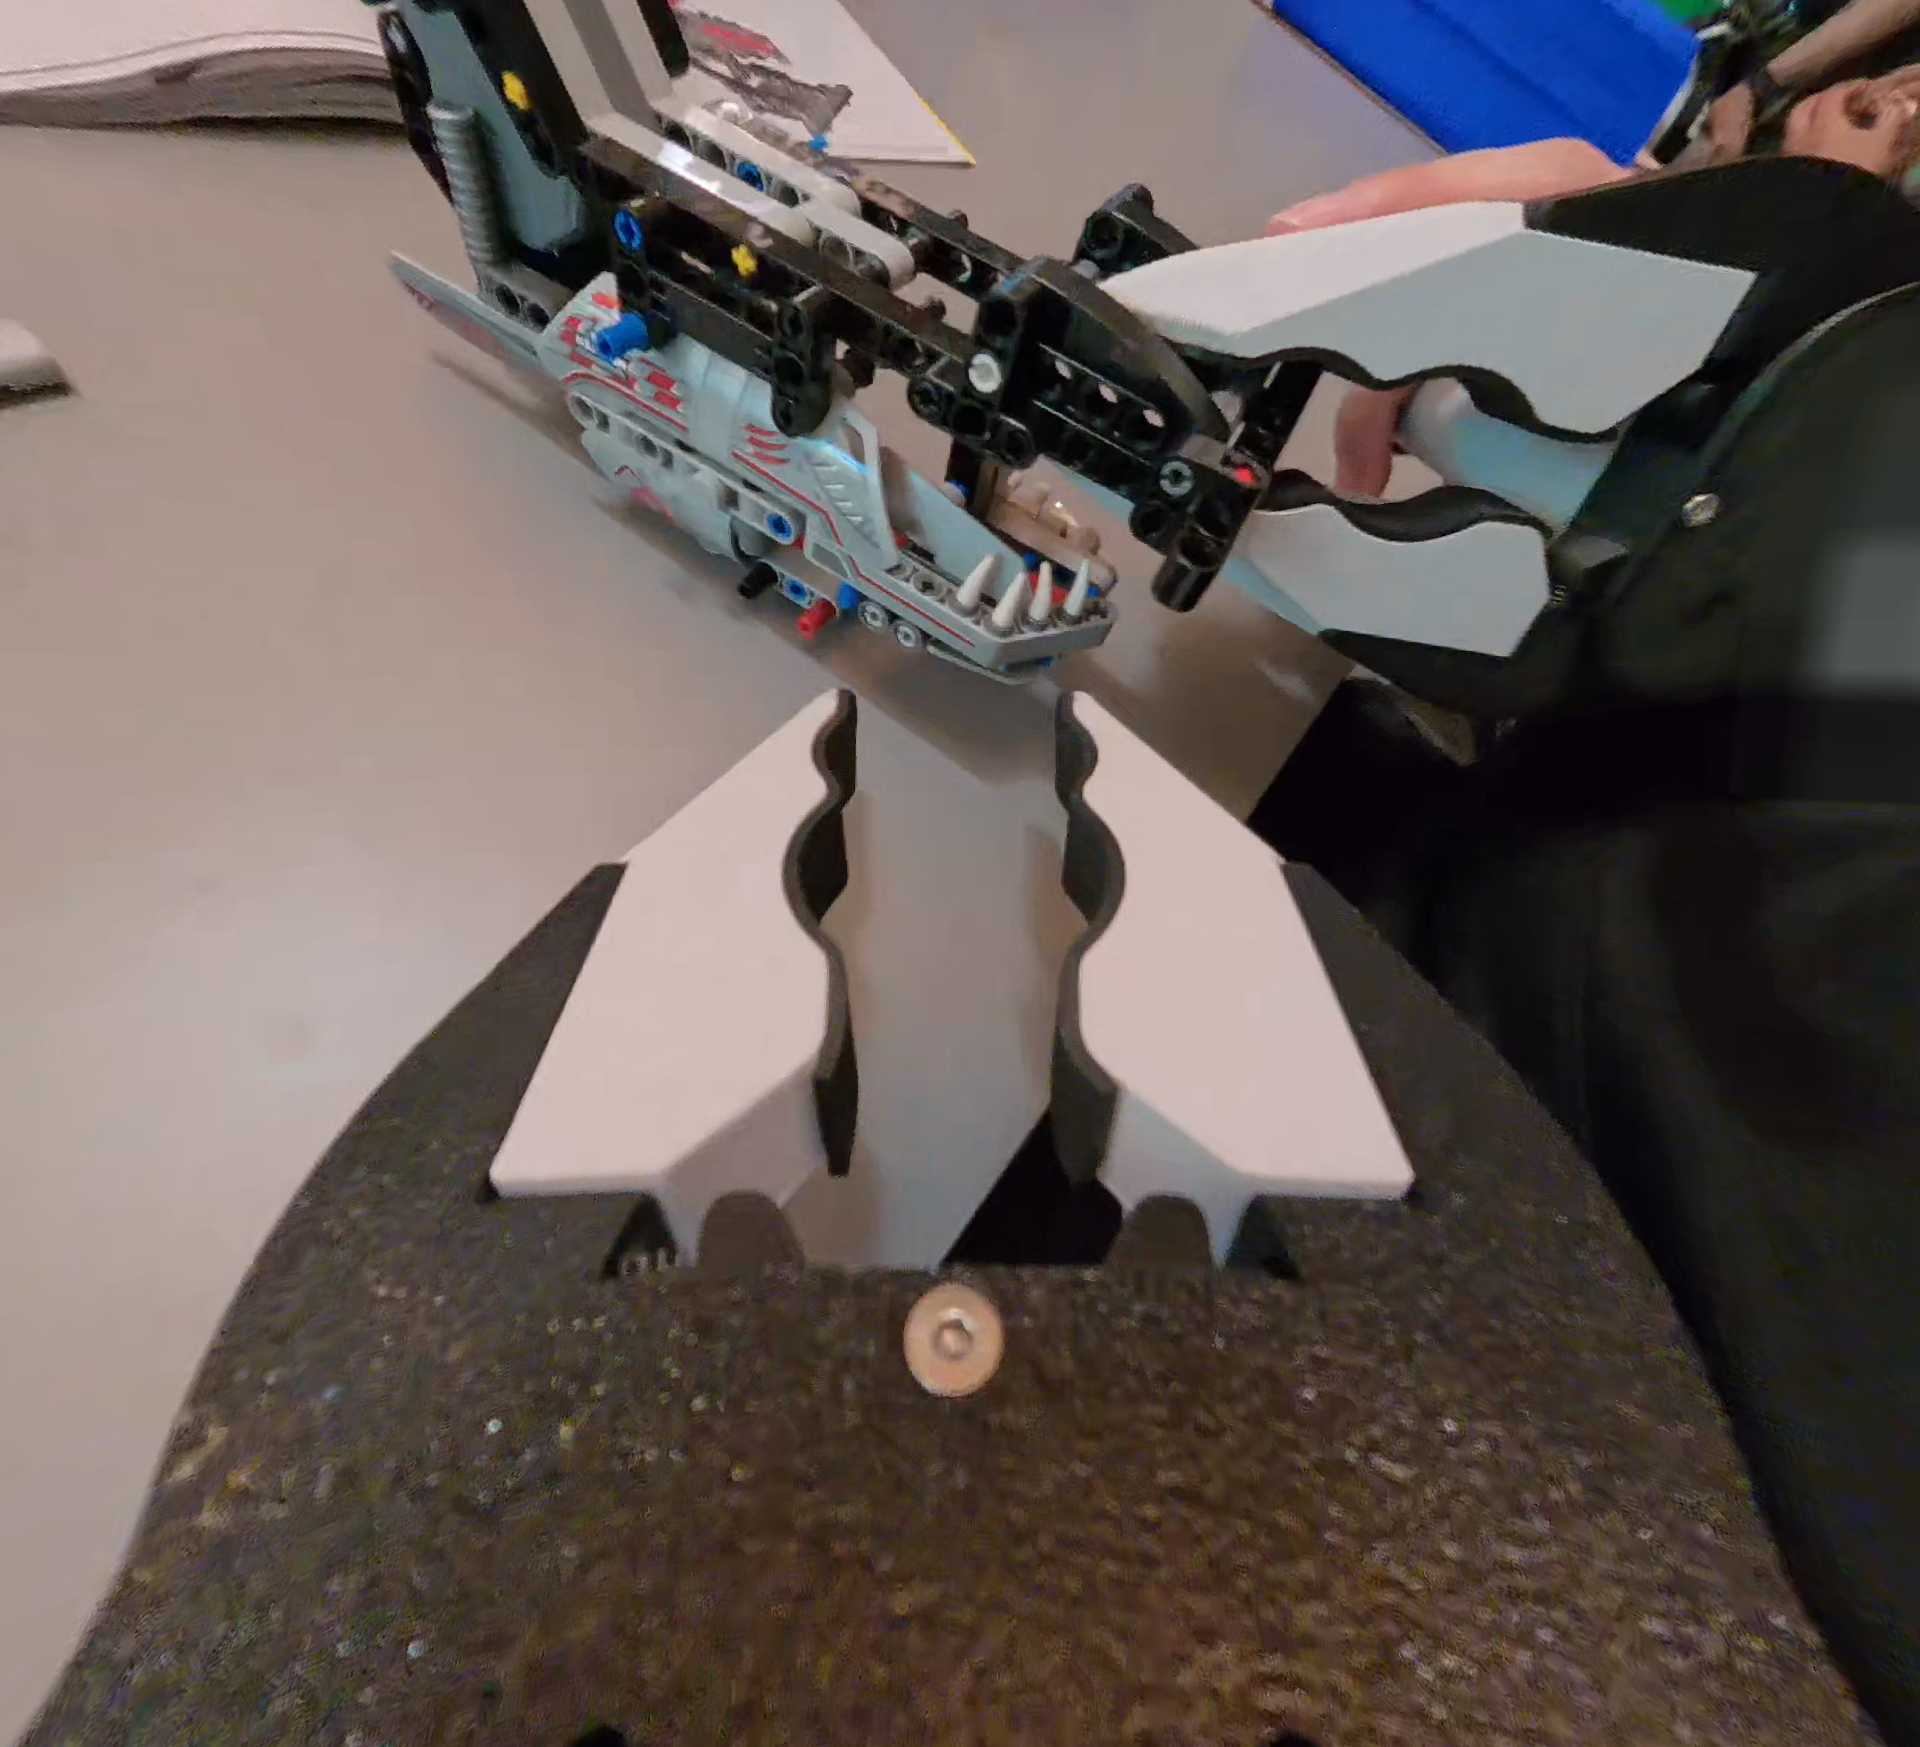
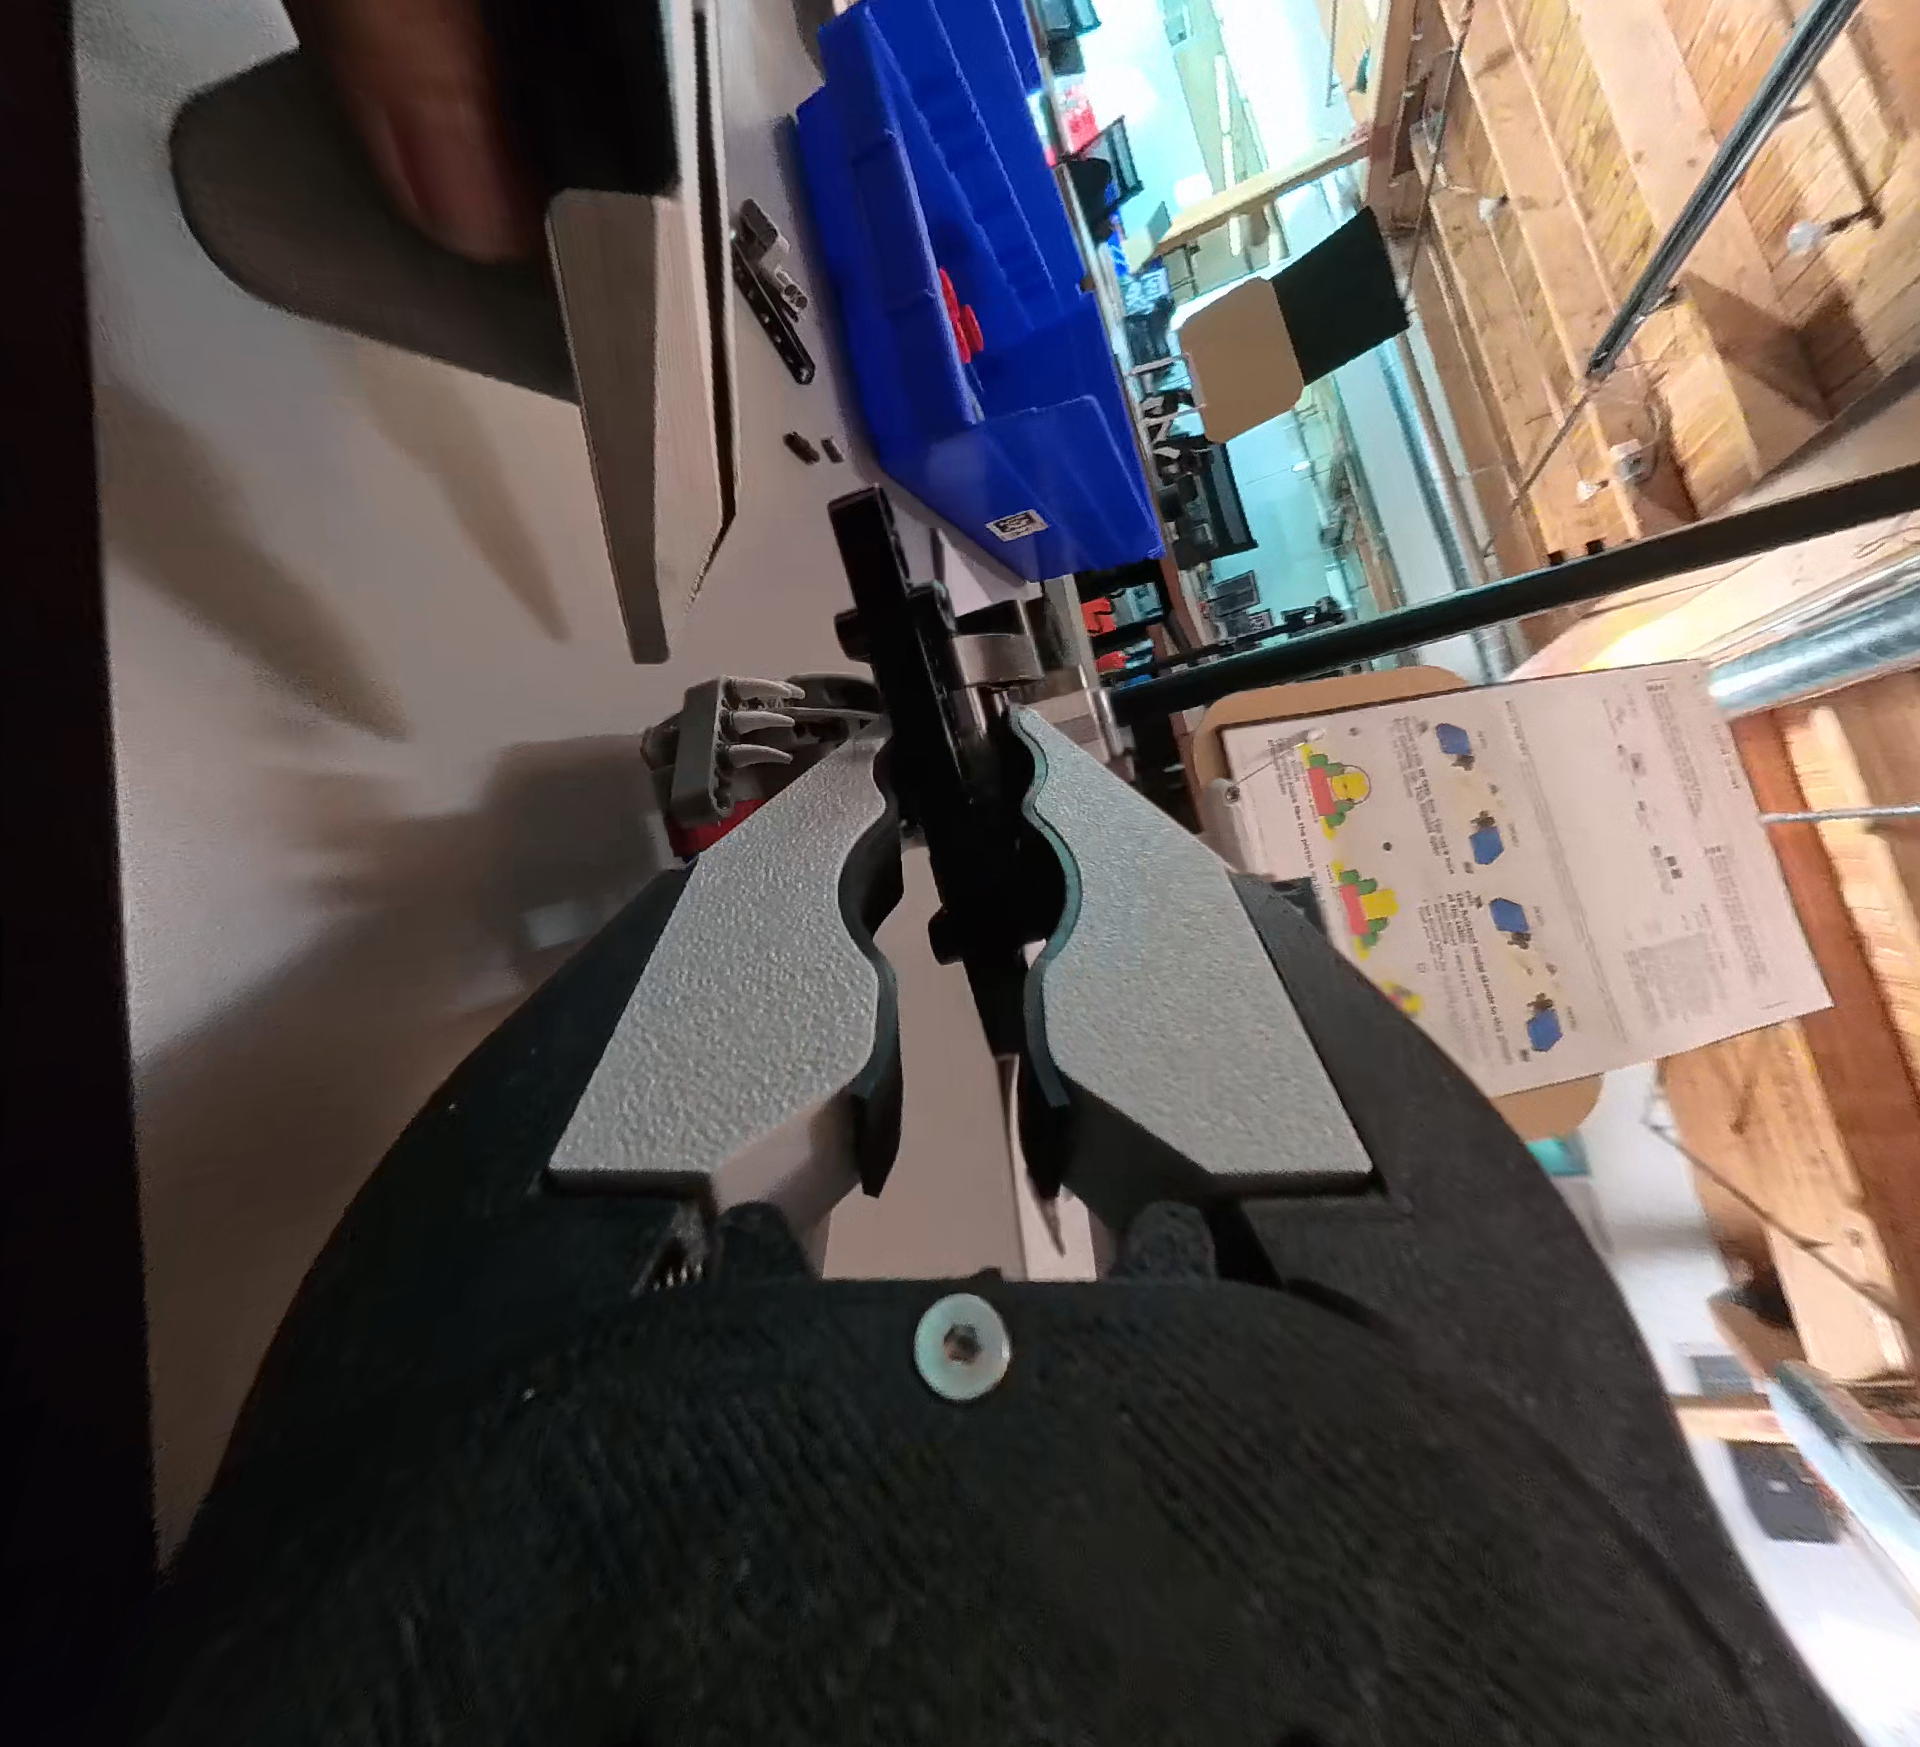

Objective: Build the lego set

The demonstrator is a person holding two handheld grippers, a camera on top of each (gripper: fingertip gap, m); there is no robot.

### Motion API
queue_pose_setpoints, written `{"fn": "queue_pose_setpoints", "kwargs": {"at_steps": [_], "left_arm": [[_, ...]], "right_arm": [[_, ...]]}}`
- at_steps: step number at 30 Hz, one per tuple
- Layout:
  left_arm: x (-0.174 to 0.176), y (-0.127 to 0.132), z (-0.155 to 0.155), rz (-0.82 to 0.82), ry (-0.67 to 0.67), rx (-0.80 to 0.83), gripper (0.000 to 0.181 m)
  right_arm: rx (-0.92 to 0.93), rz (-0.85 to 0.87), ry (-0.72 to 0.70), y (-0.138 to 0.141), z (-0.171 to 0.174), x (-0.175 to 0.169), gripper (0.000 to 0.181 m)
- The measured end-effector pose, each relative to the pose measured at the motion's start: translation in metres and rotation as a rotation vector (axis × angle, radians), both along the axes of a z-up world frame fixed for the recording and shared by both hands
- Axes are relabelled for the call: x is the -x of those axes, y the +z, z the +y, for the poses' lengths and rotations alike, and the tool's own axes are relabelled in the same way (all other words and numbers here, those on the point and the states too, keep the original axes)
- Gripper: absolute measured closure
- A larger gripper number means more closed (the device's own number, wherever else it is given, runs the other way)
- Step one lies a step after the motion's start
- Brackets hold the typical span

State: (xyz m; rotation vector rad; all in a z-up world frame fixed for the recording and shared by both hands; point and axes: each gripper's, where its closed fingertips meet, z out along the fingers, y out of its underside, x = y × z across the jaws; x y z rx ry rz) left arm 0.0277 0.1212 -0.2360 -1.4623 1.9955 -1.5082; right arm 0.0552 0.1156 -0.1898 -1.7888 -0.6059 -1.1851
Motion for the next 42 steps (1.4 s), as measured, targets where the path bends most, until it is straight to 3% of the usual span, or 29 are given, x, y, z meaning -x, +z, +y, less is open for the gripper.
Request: {"fn": "queue_pose_setpoints", "kwargs": {"at_steps": [7, 10, 13, 15, 18, 22, 25, 28, 30, 33, 34, 37, 42], "left_arm": [[-0.012, -0.007, -0.007, -0.067, 0.014, -0.215, 0.127], [-0.014, -0.009, -0.010, -0.046, 0.005, -0.223, 0.123], [-0.009, -0.002, -0.013, 0.007, -0.033, -0.116, 0.110], [-0.010, 0.005, -0.001, -0.008, -0.014, -0.082, 0.112], [-0.017, 0.016, 0.017, -0.155, 0.038, -0.160, 0.127], [-0.022, 0.034, 0.025, -0.433, 0.124, -0.420, 0.126], [-0.015, 0.050, 0.035, -0.672, 0.241, -0.726, 0.128], [0.000, 0.059, 0.029, -0.857, 0.230, -1.147, 0.139], [0.005, 0.056, 0.026, -0.898, 0.193, -1.314, 0.148], [0.008, 0.052, 0.030, -0.919, 0.159, -1.385, 0.165], [0.008, 0.053, 0.033, -0.930, 0.165, -1.401, 0.168], [0.004, 0.054, 0.037, -0.930, 0.162, -1.403, 0.167], [-0.003, 0.050, 0.059, -0.926, 0.167, -1.497, 0.167]], "right_arm": [[-0.017, 0.176, 0.086, 0.001, -0.012, 0.005, 0.164], [-0.009, 0.144, 0.094, 0.000, -0.012, 0.004, 0.164], [0.047, 0.031, 0.024, 0.000, -0.006, 0.009, 0.165], [0.083, -0.012, 0.016, -0.005, 0.002, 0.018, 0.161], [0.061, 0.050, -0.039, -0.004, 0.010, 0.020, 0.157], [0.005, 0.171, -0.034, 0.005, 0.017, 0.018, 0.157], [-0.010, 0.243, -0.033, 0.008, 0.023, 0.018, 0.151], [-0.006, 0.263, 0.011, 0.005, 0.027, 0.025, 0.154], [-0.010, 0.275, 0.026, 0.004, 0.029, 0.029, 0.153], [0.006, 0.268, 0.070, -0.001, 0.033, 0.035, 0.154], [0.039, 0.278, 0.104, -0.006, 0.034, 0.040, 0.140], [0.073, 0.281, 0.136, -0.014, 0.036, 0.043, 0.118], [0.074, 0.318, 0.258, -0.010, 0.027, 0.058, 0.100]]}}
